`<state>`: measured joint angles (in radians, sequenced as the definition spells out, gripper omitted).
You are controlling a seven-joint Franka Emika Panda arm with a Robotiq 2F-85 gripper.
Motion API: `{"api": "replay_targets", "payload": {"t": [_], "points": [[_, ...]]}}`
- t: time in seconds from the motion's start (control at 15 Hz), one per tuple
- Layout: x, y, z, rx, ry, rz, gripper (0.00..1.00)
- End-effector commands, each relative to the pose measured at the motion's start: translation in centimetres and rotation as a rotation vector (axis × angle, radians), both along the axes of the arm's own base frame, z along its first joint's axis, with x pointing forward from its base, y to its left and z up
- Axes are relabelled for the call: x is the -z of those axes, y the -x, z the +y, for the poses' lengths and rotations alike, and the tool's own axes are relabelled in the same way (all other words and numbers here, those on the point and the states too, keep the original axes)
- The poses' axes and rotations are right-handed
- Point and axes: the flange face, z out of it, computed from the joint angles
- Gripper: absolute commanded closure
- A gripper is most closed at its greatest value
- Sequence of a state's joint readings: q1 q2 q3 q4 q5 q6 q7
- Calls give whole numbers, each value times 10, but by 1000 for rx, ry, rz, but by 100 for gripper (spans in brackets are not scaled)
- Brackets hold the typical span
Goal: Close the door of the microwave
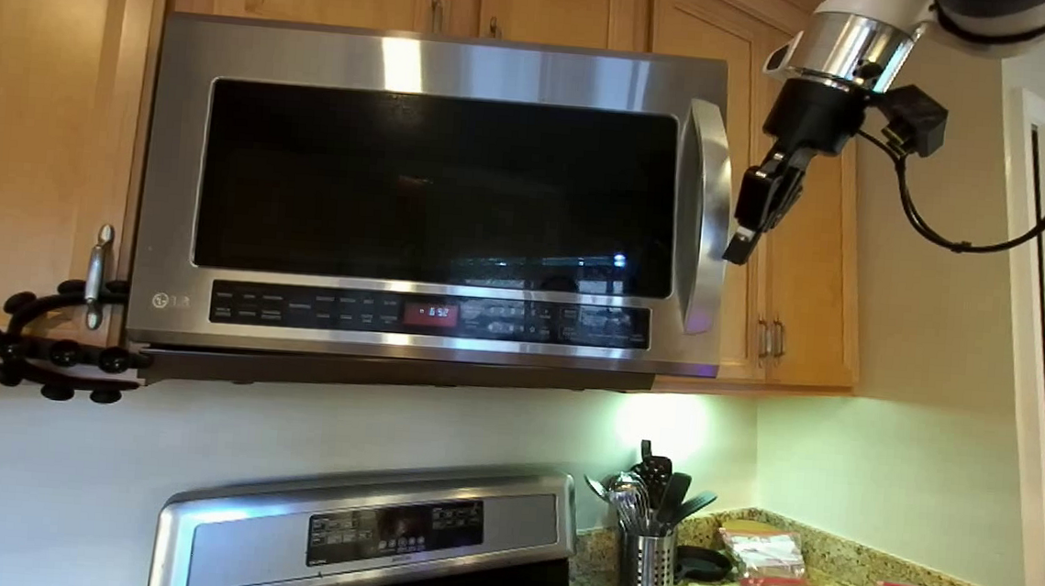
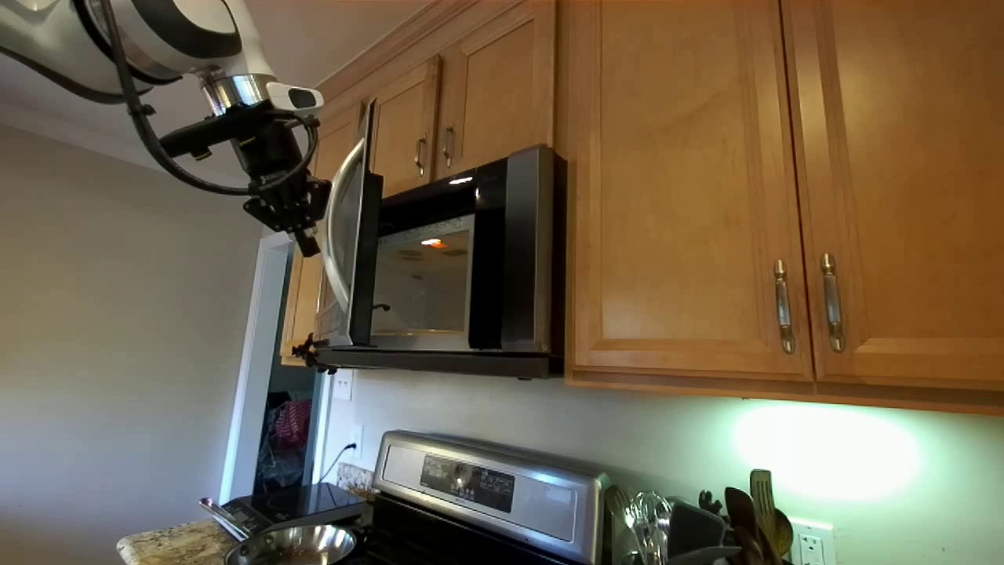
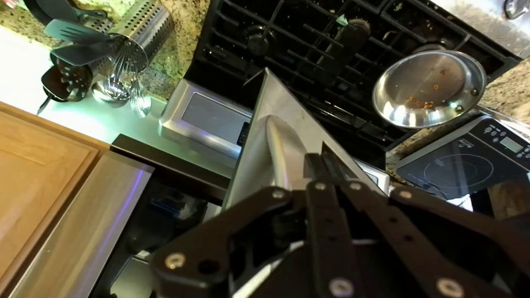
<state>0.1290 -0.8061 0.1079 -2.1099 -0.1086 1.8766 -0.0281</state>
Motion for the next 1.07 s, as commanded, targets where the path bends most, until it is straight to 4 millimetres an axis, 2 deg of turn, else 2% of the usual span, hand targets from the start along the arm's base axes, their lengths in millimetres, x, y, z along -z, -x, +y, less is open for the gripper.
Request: {"api": "replay_targets", "payload": {"t": [0.0,0.13,0.33,0.53,0.67,1.0], "points": [[23,17,11,-4,16,-23,100],[35,31,41,-30,-9,-17,100],[51,54,99,-62,-34,-34,100],[56,66,131,-60,-56,-141,100],[55,63,135,-40,-83,-248,100],[52,38,117,54,-81,-411,100]]}}
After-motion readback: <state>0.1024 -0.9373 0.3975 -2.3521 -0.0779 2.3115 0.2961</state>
